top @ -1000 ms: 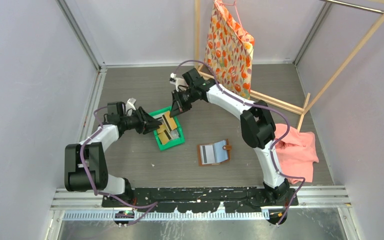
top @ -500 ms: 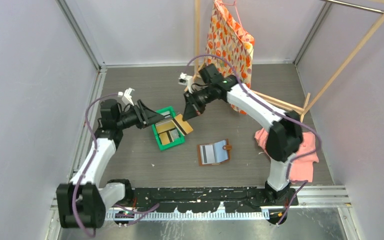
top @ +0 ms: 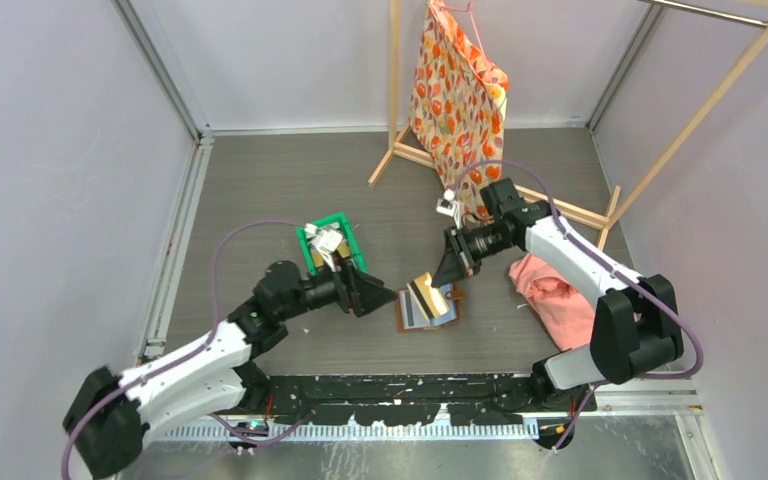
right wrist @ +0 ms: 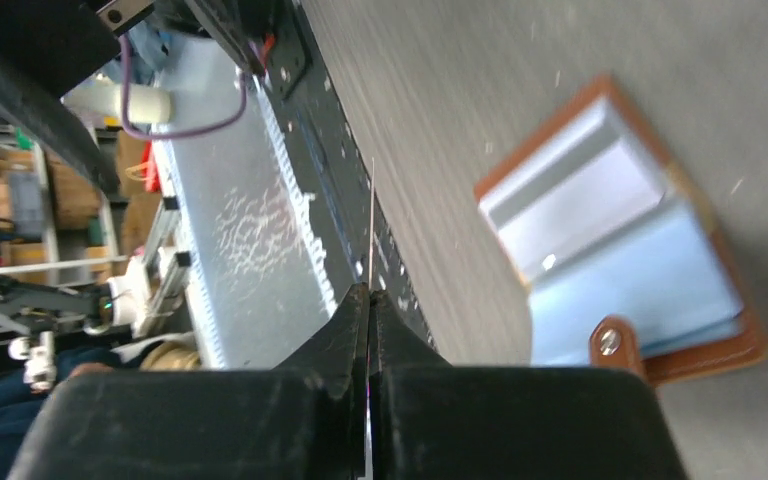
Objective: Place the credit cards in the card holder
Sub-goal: Insert the credit card into the card holder.
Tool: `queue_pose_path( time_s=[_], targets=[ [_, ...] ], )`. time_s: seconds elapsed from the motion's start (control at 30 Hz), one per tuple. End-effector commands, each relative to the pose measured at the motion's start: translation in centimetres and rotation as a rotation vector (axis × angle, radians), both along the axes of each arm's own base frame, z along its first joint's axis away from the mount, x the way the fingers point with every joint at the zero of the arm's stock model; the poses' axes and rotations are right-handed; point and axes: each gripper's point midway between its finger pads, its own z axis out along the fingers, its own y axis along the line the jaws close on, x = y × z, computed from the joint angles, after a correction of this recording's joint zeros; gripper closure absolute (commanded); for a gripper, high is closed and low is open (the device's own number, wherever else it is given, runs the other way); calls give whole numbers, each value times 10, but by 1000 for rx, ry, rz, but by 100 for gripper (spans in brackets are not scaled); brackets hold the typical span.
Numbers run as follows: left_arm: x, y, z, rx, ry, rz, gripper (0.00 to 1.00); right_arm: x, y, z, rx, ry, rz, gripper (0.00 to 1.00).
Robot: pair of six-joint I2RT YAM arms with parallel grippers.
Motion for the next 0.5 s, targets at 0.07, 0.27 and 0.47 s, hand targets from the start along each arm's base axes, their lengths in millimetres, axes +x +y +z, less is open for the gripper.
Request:
queue_pose_path(
  time_s=[0.07,0.27,0.47],
  targets=[
    [6,-52,-36,43,141,96,31,-8,-9,-31,-74,81,-159,99],
    [12,-77,-86,155,336,134,49,-2,-20,-63,-135,110,-316,99],
    [20,-82,-118,238,444,190,68,10,-28,-96,-232,181,-372,99]
  ],
)
